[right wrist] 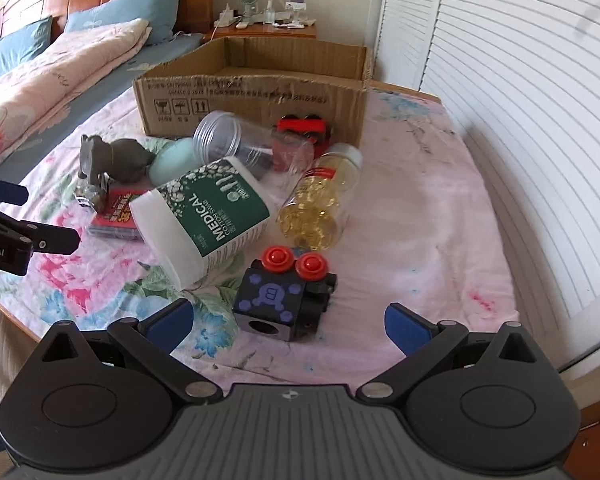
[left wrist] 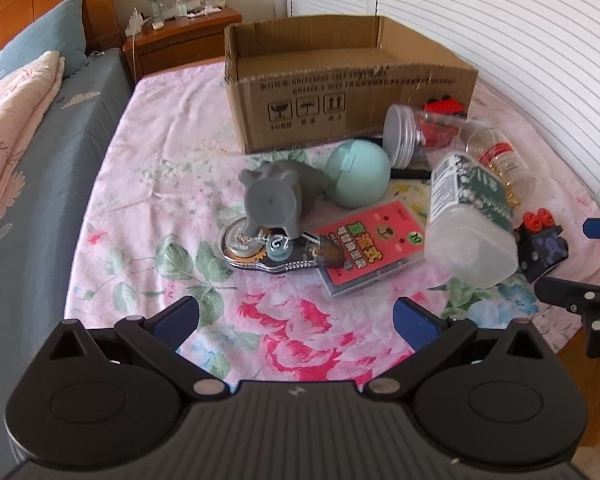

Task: Organize rigid objects
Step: 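Grasp the correction tape roller with the left tool while the right tool grasps the black cube toy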

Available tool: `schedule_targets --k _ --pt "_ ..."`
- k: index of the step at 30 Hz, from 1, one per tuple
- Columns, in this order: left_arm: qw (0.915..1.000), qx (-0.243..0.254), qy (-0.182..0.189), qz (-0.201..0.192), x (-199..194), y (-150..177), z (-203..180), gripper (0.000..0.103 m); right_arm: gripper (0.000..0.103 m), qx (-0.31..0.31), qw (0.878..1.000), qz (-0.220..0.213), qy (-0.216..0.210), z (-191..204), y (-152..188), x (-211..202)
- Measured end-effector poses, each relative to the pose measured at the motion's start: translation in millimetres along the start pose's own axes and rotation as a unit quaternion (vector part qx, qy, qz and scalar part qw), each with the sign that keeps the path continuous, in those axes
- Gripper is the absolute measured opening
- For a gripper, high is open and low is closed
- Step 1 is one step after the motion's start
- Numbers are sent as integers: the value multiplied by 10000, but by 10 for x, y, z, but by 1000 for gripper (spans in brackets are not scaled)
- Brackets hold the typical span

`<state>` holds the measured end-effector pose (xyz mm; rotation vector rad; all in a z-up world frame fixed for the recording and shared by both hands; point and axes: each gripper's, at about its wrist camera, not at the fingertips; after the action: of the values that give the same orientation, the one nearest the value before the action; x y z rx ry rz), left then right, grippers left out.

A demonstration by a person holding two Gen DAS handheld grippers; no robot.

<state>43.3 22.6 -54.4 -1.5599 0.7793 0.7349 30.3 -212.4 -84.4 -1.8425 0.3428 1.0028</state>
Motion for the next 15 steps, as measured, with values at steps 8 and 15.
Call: schedule_targets --k 8,15 --pt "9998 -75 158 -59 184 -44 75 102 103 -168 9996 196 -77 -4 31 215" --pt "9981 -152 579 -137 321 -84 255 102 103 -142 9997 10 -206 -38 109 200"
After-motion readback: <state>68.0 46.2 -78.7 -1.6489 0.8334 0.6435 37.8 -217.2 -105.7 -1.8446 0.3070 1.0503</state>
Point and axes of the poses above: each gripper's, at about its wrist camera, not at the fingertips, and x roughly the way its jaws point, z to its left, y to its underside, and after that the axes turned 13 degrees about -x, right-handed
